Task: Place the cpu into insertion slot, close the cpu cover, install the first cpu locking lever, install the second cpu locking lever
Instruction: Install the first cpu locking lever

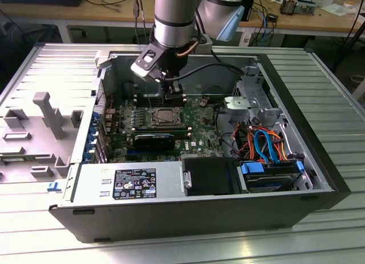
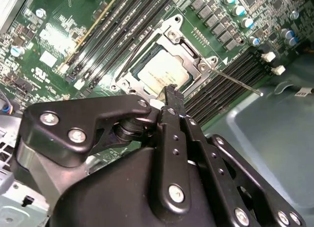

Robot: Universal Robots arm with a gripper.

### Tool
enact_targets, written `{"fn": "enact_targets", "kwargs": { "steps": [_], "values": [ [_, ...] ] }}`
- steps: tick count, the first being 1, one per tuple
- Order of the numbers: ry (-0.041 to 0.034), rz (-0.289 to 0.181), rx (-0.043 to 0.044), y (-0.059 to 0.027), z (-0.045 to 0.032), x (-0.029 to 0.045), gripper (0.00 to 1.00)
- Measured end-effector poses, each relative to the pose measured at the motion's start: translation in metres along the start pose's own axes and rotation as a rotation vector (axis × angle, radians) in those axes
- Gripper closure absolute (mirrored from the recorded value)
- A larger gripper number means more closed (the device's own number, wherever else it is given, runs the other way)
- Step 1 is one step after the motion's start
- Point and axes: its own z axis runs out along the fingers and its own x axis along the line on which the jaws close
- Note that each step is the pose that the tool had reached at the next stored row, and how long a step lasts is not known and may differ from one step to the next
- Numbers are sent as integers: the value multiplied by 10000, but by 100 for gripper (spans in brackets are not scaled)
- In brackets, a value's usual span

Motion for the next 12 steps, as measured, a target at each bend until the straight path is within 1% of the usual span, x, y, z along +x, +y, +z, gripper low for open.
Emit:
{"fn": "enact_targets", "kwargs": {
  "steps": [1, 3, 7, 9, 12],
  "values": [
    [-4, -105, 2, 0, 0, 0, 89],
    [-21, -530, 12, 0, 0, 0, 89],
    [-46, -1167, 26, 0, 0, 0, 89],
    [-62, -1584, 35, 0, 0, 0, 89],
    [-77, -1966, 43, 0, 0, 0, 89]
  ]
}}
